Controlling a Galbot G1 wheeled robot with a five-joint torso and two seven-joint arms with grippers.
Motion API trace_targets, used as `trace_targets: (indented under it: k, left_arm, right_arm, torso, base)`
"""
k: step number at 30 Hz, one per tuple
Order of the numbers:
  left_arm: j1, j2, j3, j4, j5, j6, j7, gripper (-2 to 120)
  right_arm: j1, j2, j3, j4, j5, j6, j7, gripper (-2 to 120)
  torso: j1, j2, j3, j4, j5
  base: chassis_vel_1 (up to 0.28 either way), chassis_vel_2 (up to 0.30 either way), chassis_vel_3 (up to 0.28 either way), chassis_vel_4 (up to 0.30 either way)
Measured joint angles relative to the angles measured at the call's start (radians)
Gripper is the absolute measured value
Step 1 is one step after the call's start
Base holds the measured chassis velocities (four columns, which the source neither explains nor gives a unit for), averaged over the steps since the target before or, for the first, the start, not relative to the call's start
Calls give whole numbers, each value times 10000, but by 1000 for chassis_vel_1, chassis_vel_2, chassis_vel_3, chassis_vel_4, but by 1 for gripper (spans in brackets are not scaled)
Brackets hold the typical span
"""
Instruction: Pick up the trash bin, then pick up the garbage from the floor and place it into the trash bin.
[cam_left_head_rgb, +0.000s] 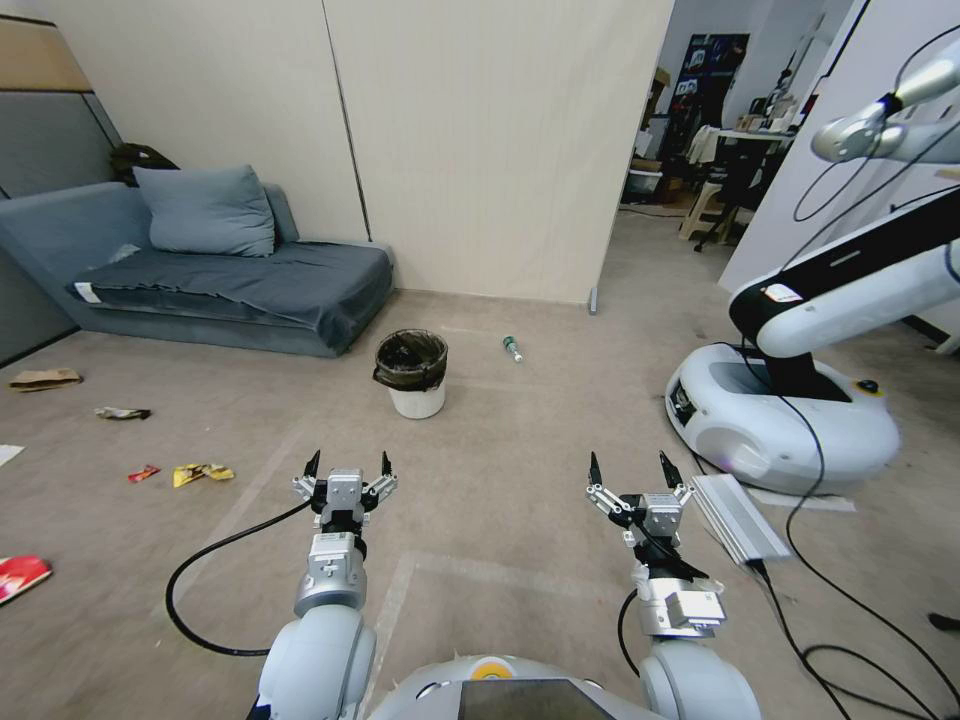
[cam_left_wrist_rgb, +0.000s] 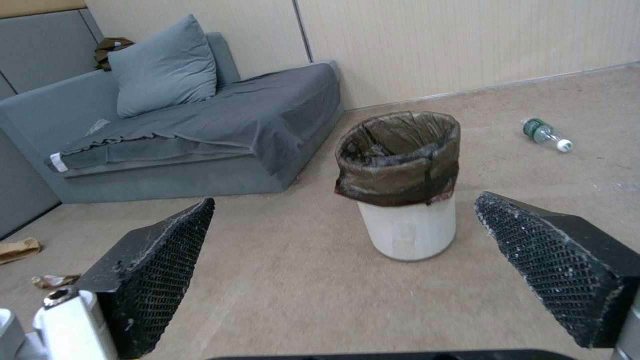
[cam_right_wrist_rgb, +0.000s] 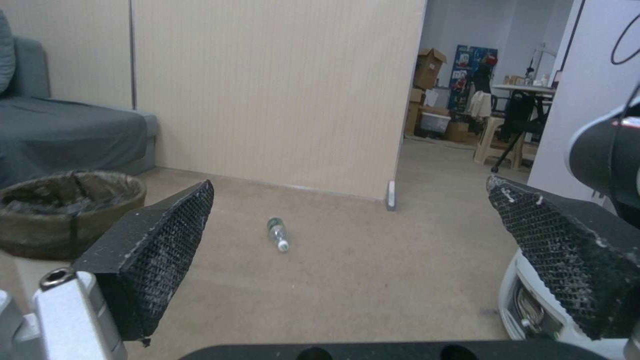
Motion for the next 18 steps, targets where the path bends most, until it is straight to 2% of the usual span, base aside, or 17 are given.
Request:
trace_targets:
  k: [5, 18]
  left_arm:
    - [46, -44, 10, -1, 85, -6, 4, 100]
    - [38, -27, 66, 75, 98, -16, 26, 100]
  right_arm:
    - [12, -1, 6, -20, 16, 8, 21, 100]
    - [-4, -1, 3, -28, 16, 17, 23, 100]
  torso:
    - [-2, 0, -1, 1, 8]
    - [-1, 0, 0, 1, 1]
  base:
    - [-183, 183, 185, -174]
    - [-195, 206, 207, -194]
